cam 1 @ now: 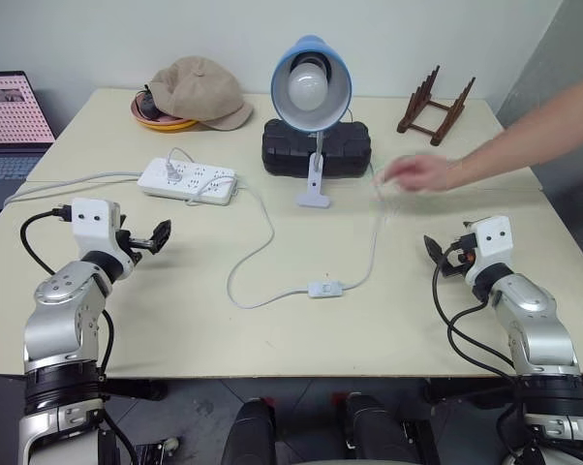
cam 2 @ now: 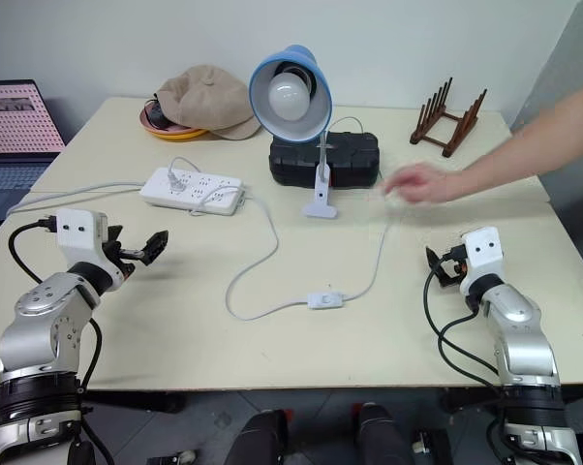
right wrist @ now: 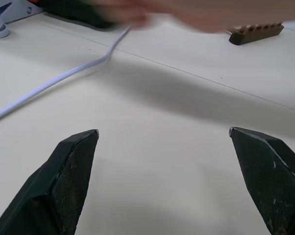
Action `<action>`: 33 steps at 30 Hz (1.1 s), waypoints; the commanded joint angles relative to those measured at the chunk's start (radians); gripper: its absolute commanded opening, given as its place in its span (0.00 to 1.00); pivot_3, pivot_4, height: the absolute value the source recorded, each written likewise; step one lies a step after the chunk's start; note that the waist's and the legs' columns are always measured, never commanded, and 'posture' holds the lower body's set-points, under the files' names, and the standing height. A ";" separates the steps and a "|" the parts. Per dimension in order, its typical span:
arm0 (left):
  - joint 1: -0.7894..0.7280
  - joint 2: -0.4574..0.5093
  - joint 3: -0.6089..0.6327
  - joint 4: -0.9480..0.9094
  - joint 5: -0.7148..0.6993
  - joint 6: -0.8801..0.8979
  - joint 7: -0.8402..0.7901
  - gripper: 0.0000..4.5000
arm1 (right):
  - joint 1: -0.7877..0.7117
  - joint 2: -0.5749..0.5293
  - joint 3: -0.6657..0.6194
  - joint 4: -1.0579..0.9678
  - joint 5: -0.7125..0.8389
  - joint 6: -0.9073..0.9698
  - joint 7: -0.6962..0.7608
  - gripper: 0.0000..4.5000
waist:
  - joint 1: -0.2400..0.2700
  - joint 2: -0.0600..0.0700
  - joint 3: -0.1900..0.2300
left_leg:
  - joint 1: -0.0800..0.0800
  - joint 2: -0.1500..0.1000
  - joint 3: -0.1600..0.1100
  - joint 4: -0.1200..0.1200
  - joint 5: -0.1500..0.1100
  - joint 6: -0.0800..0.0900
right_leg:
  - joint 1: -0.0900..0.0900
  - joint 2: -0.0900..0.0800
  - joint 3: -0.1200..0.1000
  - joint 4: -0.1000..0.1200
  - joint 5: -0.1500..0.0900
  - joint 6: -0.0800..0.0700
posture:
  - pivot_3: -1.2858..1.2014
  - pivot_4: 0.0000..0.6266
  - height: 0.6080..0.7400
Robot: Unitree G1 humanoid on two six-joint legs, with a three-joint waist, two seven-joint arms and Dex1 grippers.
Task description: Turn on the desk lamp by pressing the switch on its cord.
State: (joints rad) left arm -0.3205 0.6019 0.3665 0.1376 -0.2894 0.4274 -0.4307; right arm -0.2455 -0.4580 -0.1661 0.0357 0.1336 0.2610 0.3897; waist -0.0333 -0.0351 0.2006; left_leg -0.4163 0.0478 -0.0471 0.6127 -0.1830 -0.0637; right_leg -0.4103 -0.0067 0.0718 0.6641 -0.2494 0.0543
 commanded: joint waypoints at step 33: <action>0.229 0.338 -0.274 -0.655 -0.254 0.185 -0.612 1.00 | -0.182 -0.083 0.511 -0.053 -0.053 -0.187 0.647 1.00 | -0.015 0.000 0.000 | 0.000 0.001 0.000 0.000 0.000 0.000 | 0.000 0.000 0.000 -0.001 -0.005 -0.007 | 0.52 0.24 1.00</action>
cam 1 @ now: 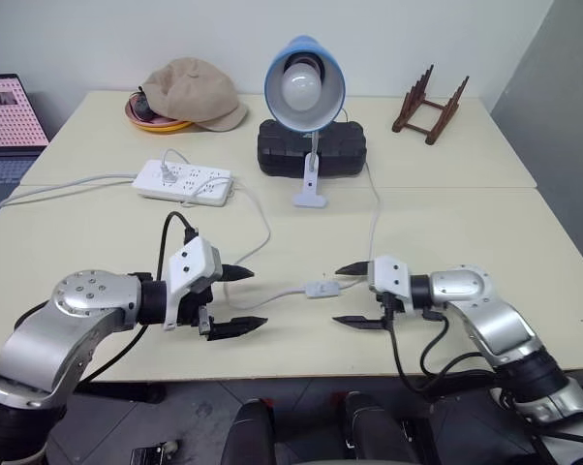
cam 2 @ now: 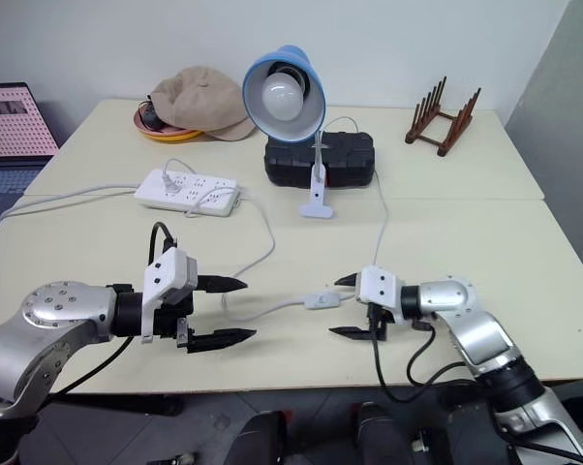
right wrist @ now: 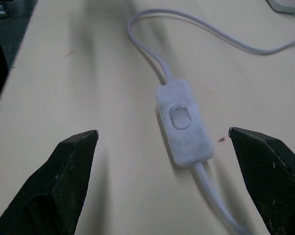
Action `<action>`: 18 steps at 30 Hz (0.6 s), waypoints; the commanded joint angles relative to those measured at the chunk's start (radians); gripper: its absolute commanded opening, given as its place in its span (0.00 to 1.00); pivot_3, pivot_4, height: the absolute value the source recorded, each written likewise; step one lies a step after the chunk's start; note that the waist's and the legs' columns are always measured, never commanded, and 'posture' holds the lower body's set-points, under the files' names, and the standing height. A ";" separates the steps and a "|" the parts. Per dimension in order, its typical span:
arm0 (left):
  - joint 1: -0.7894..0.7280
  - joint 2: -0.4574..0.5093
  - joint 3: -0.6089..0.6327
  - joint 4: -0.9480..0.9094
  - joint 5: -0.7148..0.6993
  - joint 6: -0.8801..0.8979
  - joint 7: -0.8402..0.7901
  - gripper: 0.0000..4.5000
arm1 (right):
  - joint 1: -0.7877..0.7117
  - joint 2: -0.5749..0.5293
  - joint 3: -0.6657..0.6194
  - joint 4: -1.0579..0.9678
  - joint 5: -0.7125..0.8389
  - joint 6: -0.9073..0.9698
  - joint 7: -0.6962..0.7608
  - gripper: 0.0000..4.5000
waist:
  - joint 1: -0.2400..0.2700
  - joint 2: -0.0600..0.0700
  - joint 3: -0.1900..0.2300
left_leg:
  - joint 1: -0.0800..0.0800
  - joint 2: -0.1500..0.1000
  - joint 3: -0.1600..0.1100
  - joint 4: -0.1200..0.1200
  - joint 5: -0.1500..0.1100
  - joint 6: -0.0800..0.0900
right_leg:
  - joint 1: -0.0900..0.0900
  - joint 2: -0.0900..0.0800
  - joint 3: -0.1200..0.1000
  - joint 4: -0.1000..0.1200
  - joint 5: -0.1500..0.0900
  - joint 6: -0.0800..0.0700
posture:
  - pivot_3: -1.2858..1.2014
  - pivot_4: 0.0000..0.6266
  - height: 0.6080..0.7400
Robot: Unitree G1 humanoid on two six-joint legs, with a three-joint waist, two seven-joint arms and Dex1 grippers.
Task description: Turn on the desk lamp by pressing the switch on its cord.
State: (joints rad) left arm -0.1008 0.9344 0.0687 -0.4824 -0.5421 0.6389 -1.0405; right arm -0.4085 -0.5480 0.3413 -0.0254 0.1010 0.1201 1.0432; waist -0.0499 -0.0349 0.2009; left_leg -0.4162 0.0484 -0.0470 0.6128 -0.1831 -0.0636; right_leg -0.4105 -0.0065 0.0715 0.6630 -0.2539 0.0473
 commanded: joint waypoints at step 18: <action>0.031 -0.007 0.034 -0.046 -0.015 -0.029 0.028 1.00 | -0.116 0.040 0.032 0.200 -0.186 -0.304 -0.057 0.38 | 0.006 0.000 0.000 | 0.001 0.000 0.000 0.000 0.000 0.000 | 0.000 0.000 0.000 0.001 0.000 -0.001 | 0.52 0.24 1.00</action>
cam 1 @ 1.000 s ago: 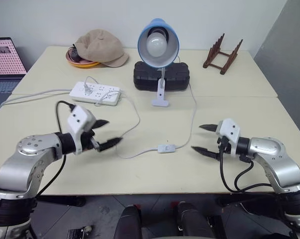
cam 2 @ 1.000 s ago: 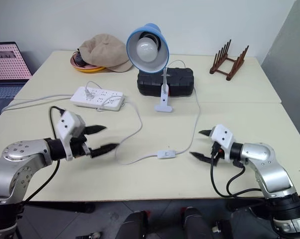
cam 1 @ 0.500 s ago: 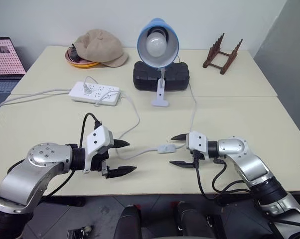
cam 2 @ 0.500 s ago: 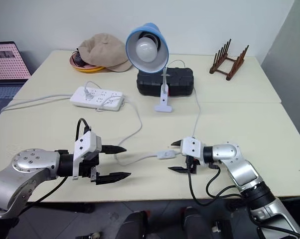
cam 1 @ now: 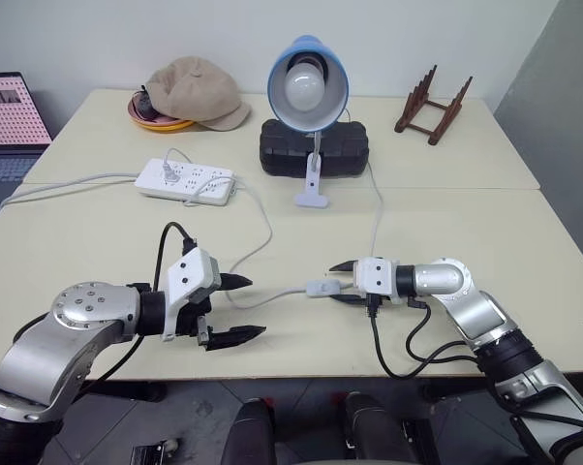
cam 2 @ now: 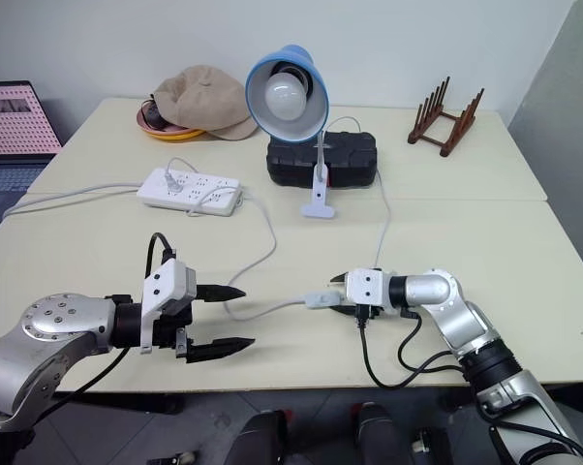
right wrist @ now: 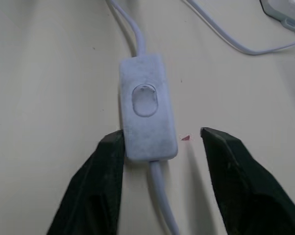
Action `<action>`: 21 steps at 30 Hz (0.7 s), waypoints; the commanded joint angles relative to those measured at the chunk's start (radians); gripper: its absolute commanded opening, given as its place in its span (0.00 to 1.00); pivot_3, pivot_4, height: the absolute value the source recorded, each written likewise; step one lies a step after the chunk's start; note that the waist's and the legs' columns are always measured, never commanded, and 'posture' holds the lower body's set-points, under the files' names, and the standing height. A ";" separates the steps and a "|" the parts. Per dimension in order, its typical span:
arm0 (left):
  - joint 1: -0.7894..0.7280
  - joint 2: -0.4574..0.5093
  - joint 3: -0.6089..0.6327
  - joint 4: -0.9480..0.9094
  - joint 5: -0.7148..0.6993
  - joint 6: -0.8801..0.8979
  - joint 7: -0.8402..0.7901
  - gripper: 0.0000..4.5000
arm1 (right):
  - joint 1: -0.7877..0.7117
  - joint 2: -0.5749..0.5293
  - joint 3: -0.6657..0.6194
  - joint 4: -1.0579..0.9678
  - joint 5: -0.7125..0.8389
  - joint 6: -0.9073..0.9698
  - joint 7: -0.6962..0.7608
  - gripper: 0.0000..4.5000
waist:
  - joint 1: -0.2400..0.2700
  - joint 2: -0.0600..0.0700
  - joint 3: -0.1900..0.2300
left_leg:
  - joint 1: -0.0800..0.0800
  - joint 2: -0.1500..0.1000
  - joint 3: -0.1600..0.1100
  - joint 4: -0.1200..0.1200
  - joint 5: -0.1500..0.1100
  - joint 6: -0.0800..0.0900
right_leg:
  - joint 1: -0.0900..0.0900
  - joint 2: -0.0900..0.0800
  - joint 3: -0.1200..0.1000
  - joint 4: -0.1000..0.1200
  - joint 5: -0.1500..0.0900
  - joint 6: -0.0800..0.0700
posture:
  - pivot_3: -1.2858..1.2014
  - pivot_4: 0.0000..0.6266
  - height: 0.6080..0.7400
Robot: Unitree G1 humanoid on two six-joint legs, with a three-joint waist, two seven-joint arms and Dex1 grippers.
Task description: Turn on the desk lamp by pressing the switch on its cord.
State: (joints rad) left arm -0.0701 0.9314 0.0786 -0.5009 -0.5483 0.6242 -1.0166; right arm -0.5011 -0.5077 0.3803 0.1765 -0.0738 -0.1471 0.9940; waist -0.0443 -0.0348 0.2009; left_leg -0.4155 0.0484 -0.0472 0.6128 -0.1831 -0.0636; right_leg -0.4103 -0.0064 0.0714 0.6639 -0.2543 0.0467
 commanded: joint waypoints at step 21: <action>-0.049 -0.393 0.154 0.005 -0.751 0.396 0.627 1.00 | -0.049 0.064 -0.118 -0.185 0.111 0.083 -0.067 0.24 | 0.004 0.000 0.000 | 0.001 0.000 -0.003 0.001 0.000 0.000 | 0.002 0.000 -0.001 0.001 0.003 0.006 | 0.52 0.24 1.00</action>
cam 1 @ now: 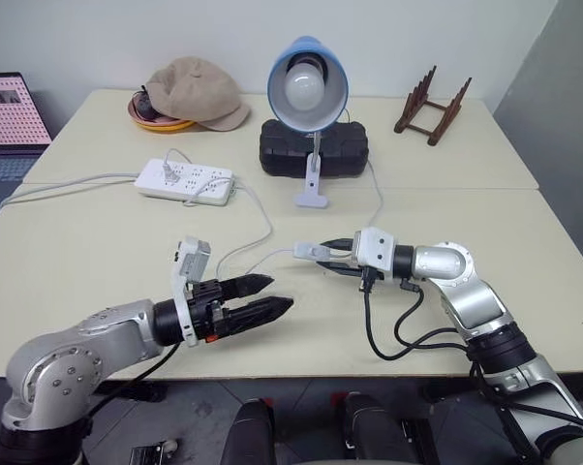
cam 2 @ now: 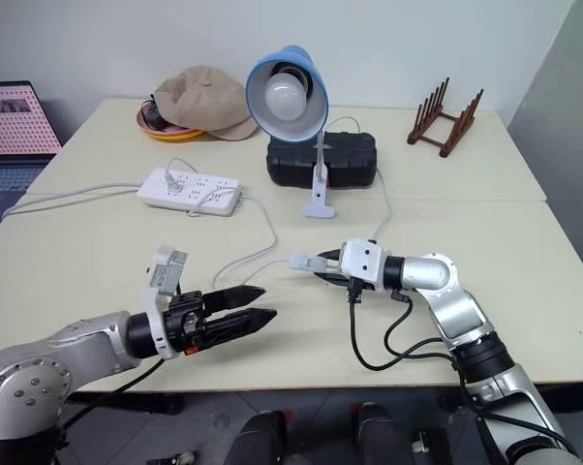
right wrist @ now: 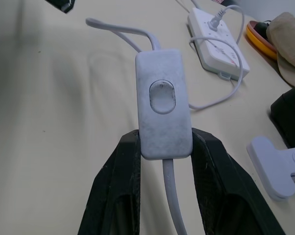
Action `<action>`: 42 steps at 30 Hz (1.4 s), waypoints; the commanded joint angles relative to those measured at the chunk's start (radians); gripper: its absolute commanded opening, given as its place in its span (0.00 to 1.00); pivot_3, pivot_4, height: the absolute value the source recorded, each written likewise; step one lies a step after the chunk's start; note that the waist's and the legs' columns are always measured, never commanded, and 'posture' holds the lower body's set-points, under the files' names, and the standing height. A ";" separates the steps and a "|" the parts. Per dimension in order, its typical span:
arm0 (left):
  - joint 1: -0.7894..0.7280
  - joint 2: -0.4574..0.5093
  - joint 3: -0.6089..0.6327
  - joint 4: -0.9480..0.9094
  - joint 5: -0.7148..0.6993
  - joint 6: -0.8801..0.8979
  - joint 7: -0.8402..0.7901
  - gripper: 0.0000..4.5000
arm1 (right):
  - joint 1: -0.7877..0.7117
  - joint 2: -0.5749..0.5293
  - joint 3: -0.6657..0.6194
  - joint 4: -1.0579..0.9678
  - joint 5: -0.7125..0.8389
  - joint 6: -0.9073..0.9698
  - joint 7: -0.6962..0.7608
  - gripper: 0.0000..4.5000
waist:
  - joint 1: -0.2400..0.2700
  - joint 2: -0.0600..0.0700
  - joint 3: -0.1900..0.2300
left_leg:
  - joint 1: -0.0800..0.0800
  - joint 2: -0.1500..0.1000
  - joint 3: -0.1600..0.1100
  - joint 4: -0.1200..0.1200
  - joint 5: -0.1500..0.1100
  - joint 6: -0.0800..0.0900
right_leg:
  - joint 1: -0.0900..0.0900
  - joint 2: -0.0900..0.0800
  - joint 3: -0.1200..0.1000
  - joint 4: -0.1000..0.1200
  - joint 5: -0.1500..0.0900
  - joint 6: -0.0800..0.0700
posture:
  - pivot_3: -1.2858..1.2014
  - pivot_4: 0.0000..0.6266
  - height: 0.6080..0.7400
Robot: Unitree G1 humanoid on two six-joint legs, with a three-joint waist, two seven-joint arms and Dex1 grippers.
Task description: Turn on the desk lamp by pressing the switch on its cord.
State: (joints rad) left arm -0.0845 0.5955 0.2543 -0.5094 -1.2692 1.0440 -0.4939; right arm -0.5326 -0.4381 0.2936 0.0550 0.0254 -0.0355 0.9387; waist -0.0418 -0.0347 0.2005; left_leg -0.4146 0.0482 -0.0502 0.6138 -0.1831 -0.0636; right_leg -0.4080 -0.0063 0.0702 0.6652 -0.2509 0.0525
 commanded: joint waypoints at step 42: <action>-0.169 -0.195 -0.069 0.150 0.028 -0.062 0.156 0.11 | -0.013 -0.003 -0.005 -0.063 -0.025 -0.179 -0.019 0.24 | 0.009 0.000 0.000 | 0.000 -0.001 0.000 0.003 0.000 0.000 | 0.002 0.000 0.000 -0.001 -0.001 -0.001 | 0.52 0.24 1.00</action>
State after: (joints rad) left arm -0.2484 0.3965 0.1815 -0.3421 -1.2326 0.9920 -0.3342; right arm -0.5327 -0.4402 0.2977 0.0146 -0.0081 -0.1902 0.9239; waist -0.0327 -0.0348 0.2005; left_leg -0.4151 0.0475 -0.0501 0.6173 -0.1831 -0.0637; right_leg -0.4065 -0.0062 0.0707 0.6641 -0.2518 0.0506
